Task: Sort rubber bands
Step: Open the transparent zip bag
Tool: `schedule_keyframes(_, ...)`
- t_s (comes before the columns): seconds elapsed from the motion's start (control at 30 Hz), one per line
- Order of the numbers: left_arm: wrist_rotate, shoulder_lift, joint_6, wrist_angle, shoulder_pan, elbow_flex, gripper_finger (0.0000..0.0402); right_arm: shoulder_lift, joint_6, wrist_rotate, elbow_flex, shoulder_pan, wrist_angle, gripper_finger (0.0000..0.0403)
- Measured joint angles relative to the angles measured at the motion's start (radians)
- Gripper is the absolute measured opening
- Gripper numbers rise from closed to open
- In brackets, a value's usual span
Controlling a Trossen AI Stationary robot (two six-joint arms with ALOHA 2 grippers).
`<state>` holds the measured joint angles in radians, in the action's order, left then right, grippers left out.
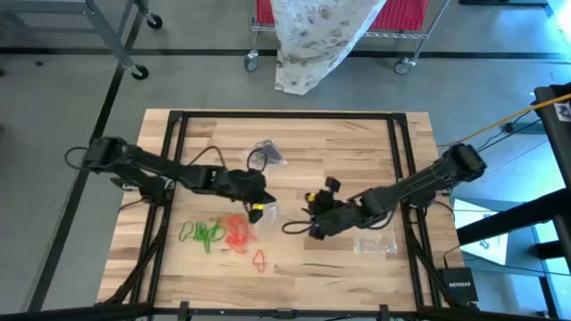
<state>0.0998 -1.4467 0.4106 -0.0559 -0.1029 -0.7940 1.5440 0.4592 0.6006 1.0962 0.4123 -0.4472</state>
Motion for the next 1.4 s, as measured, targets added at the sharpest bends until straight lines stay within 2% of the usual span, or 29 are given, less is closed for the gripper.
schedule_keyframes(0.23,-0.034,-0.165,0.034,-0.074,0.081,0.000,0.0015,-0.059,0.034,0.010,-0.232,0.000,0.280,0.0147)
schedule_keyframes(0.4,-0.121,-0.232,0.036,-0.103,0.129,0.000,0.0064,-0.056,0.034,0.014,-0.273,-0.005,0.347,0.0147)
schedule_keyframes(0.53,-0.214,-0.222,0.030,-0.090,0.177,0.000,0.0116,-0.056,0.026,0.016,-0.274,-0.022,0.349,0.0147)
schedule_keyframes(0.67,-0.266,-0.130,0.023,-0.031,0.199,0.000,0.0152,-0.056,0.018,-0.013,-0.274,-0.042,0.352,0.0147)
schedule_keyframes(0.83,-0.220,0.002,-0.006,0.059,0.182,0.000,0.0164,-0.053,-0.022,-0.053,-0.274,-0.066,0.441,0.0147)
schedule_keyframes(1.03,-0.206,0.113,0.006,0.221,0.114,-0.001,0.0154,-0.007,-0.088,-0.175,-0.273,-0.107,0.617,0.0147)
schedule_keyframes(1.2,-0.124,0.121,0.004,0.327,0.040,0.000,0.0151,0.055,-0.091,-0.238,-0.273,-0.148,0.687,0.0147)
schedule_keyframes(1.4,0.017,0.102,-0.062,0.324,0.040,0.000,0.0151,0.093,-0.094,-0.246,-0.273,-0.207,0.710,0.0147)
